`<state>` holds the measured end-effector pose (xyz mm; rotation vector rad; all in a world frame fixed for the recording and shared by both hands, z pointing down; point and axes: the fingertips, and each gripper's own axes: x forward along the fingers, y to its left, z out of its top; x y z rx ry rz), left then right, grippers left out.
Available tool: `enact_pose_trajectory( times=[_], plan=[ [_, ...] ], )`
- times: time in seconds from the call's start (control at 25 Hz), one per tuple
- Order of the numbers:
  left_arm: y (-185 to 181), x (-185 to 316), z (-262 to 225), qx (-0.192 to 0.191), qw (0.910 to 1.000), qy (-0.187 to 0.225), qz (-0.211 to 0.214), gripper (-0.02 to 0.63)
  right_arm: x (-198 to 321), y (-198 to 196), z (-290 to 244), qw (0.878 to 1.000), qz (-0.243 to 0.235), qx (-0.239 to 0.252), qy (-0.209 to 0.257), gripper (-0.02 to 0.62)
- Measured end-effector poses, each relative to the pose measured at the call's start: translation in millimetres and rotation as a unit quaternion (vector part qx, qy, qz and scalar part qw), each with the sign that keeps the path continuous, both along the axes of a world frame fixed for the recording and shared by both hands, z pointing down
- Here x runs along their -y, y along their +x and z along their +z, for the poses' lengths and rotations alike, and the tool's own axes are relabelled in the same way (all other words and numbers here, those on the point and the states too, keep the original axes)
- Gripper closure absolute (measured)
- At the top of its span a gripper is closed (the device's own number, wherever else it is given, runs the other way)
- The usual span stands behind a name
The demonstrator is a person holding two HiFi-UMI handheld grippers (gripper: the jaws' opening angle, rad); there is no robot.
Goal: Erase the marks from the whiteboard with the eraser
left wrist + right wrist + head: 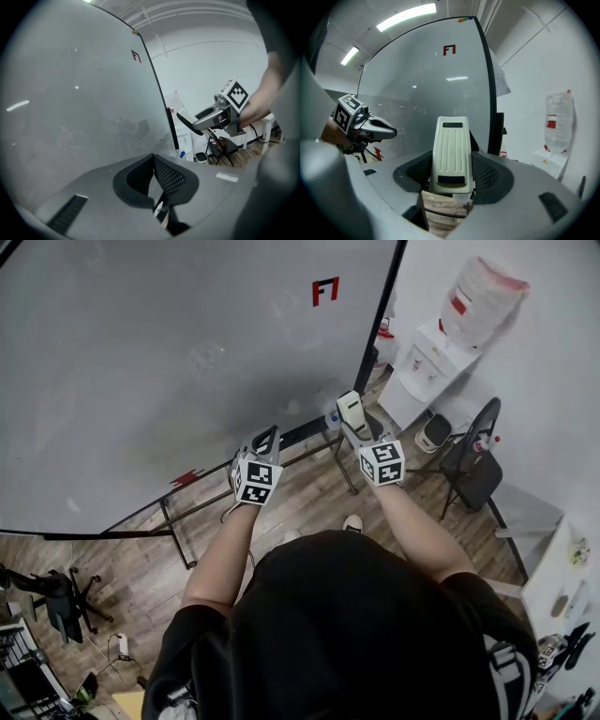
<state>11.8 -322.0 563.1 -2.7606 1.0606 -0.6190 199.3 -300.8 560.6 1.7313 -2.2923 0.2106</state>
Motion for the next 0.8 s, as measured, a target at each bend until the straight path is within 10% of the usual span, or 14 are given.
enact_pose_trajectory(
  times=[0.8],
  plan=[
    [16.8,5.8,12.0,0.017,0.9989,-0.011,-0.042,0.594,23.0,25.6,16.1,0.999,-0.049,-0.007,-0.017,0.345]
  ],
)
